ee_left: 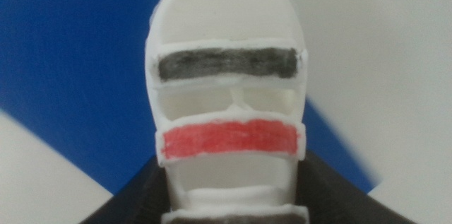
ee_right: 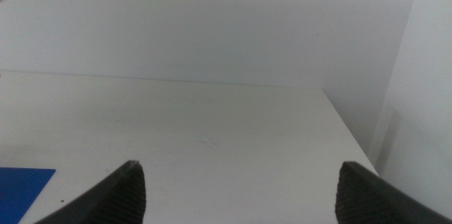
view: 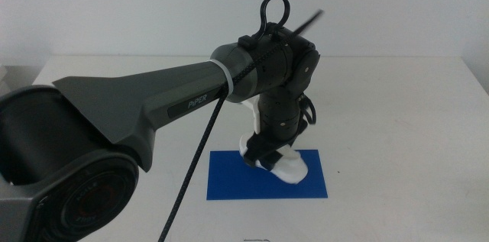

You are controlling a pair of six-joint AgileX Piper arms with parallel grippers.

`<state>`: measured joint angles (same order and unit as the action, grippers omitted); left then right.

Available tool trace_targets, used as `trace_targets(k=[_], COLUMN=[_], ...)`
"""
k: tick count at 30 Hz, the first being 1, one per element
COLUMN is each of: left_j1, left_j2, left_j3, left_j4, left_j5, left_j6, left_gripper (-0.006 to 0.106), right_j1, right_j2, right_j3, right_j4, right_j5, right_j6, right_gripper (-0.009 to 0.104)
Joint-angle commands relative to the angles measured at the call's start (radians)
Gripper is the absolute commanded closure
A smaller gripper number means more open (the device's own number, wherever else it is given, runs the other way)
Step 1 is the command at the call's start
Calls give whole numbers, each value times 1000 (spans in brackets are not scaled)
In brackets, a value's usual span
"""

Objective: Use one arm to grab the shoe from the table and place it on the mat.

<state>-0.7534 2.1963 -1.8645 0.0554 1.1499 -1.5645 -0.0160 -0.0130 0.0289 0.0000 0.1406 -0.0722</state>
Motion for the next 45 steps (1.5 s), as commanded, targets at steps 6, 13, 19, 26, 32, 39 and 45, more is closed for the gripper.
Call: trace_targets(k=[6, 13, 19, 26, 32, 39, 45], left_j1=[-2, -2, -1, -2, -2, -1, -1], left_j2=[-69, -69, -69, -69, -69, -38, -29], left_j3=[-28, -28, -27, -27, -27, -27, -27], left_j4=[17, 90, 55, 51, 34, -27, -27], left_j5=[-20, -8, 20, 97, 66, 68, 43], left_j6=[-550, -550, -550, -550, -550, -550, -550], left_gripper=[78, 78, 80, 95, 102, 102, 99], right_j1=[2, 2, 2, 2, 2, 2, 2], right_j2=[-19, -19, -19, -19, -19, -19, -19], right_j3=[-19, -19, -19, -19, -19, -19, -19], right_j4=[-9, -9, -9, -9, -9, -9, -9], right_j5=[-76, -76, -76, -76, -76, -76, -76], right_j6=[-4, -4, -4, -4, -4, -4, -4], right_gripper=[1, 1, 1, 1, 1, 1, 1])
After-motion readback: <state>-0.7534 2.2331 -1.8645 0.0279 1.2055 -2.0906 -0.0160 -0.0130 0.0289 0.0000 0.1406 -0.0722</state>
